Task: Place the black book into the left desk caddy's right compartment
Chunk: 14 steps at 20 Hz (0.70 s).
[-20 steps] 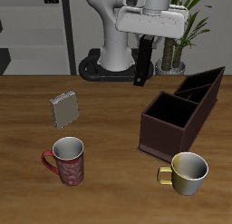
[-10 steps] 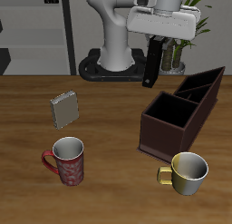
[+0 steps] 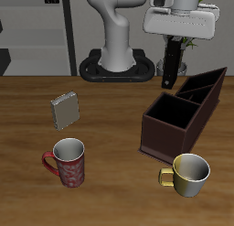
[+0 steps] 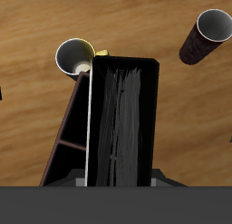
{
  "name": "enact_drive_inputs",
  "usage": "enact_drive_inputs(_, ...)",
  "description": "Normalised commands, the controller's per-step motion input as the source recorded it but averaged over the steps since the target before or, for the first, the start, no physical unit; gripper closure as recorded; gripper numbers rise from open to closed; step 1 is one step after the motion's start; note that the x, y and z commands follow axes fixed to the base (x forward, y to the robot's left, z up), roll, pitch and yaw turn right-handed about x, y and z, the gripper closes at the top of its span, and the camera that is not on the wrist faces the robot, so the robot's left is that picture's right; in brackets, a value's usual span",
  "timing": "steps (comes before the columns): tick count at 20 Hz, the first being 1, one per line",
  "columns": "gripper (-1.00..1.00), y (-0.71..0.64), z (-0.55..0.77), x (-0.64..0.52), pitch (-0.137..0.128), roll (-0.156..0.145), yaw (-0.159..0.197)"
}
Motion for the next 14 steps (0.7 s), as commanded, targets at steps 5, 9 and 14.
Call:
enact_drive_inputs(5,1.0,0.03,0.08,0.12,-0.022,-0.015,-0.046)
enact_drive_inputs(9,1.0,0.07,-0.09,0.22,0.031,-0.005,-0.056)
enact_drive_inputs(14,1.0,0.25,-0.2,0.04,0.023,0.031,-0.005)
